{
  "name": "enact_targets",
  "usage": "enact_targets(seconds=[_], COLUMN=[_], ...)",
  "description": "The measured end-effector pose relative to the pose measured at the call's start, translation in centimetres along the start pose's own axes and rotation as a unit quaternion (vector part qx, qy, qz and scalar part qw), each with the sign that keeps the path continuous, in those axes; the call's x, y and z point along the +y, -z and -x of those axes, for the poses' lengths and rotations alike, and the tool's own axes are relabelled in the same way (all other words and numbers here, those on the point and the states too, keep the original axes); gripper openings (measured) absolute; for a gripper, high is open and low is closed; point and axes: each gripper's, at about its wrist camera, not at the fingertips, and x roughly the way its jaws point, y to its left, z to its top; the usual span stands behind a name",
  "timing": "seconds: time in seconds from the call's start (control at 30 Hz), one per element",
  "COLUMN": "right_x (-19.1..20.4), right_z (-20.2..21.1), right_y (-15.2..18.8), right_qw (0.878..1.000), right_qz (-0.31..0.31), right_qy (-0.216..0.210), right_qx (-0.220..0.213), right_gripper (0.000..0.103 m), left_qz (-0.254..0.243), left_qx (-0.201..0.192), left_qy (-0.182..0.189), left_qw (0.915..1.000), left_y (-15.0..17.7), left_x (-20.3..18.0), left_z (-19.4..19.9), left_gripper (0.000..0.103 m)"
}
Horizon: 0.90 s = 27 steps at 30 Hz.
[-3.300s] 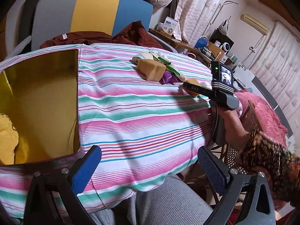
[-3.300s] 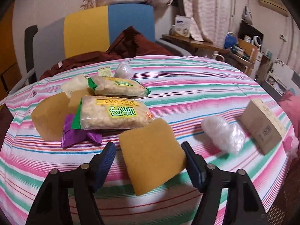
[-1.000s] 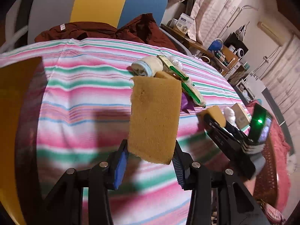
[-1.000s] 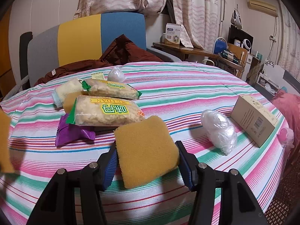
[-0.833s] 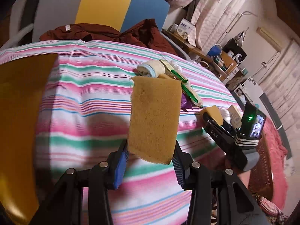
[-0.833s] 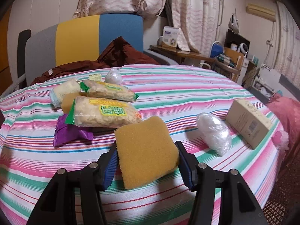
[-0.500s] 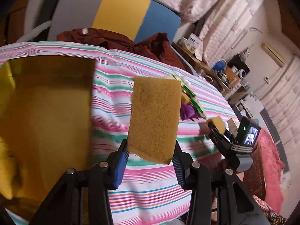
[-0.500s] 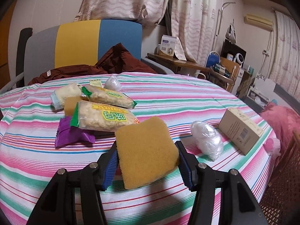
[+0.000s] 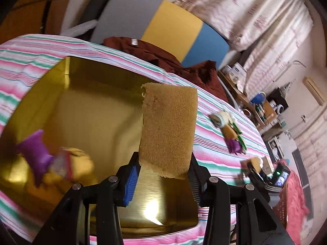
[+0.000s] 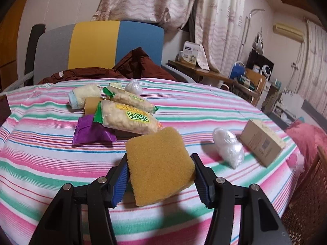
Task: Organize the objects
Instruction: 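Carry both tan sponges over the gold tray and release them inside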
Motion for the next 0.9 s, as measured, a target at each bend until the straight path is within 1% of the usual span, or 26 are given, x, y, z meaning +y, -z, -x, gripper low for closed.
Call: enact_targets(seconds=[0.07,0.13,0.23,0.3,0.33,0.4,0.43,0.47,0.5,0.57,0.73,0.77,0.83,0.9], right_x=[-0.1,0.5,1.9,3.2,3.6,5.0,5.5,6.3,7.2,9.0,13.4,14.1,15.4,16.6], right_z=[1.0,2.4,5.1,7.3,7.9,9.8,10.4,11.2,12.0,13.1,15.8,16.1,17.0,17.7], right_y=[0.0,-0.1,-0.7,-1.4,-1.6,-2.3,-2.5,-2.9,-3.3,-3.7,-3.8,-3.7,-3.5,-3.3], right_qw=[1.0,0.999,0.997,0.994,0.992,0.986,0.984,0.979,0.975,0.968,0.952,0.95,0.944,0.94], right_qz=[-0.018,-0.021,-0.024,-0.033,-0.036,-0.048,-0.052,-0.058,-0.06,-0.048,-0.009,-0.005,0.007,0.019], right_qy=[-0.009,-0.021,-0.057,-0.097,-0.108,-0.149,-0.162,-0.185,-0.207,-0.239,-0.3,-0.308,-0.325,-0.337], right_qx=[-0.002,-0.014,-0.037,-0.049,-0.052,-0.059,-0.06,-0.061,-0.061,-0.058,-0.057,-0.057,-0.057,-0.057], right_gripper=[0.058,0.058,0.058,0.058,0.058,0.058,0.058,0.058,0.058,0.058,0.058,0.058,0.058,0.058], left_qz=[0.007,0.019,0.046,0.057,0.059,0.062,0.066,0.071,0.073,0.07,0.061,0.059,0.058,0.052], left_qx=[-0.007,-0.011,-0.015,-0.017,-0.018,-0.018,-0.018,-0.012,-0.009,-0.005,0.004,0.006,0.009,0.013], left_qy=[-0.017,-0.023,-0.031,-0.031,-0.035,-0.046,-0.049,-0.051,-0.053,-0.066,-0.092,-0.104,-0.111,-0.127], left_qw=[0.9998,0.9995,0.9983,0.9977,0.9975,0.9968,0.9964,0.9961,0.9959,0.9953,0.9938,0.9928,0.9921,0.9904], left_y=[-0.4,-0.6,-1.3,-1.7,-1.9,-2.4,-2.5,-2.8,-2.9,-3.2,-3.6,-3.7,-3.8,-3.9], left_x=[1.5,2.8,5.2,6.2,6.6,7.6,8.2,8.8,9.1,9.8,10.9,11.2,11.5,11.8], left_z=[0.5,0.8,1.1,1.2,1.3,1.5,1.6,1.5,1.4,1.3,0.9,0.8,0.5,0.1], left_gripper=[0.045,0.045,0.045,0.045,0.045,0.045,0.045,0.045,0.045,0.045,0.045,0.045,0.046,0.046])
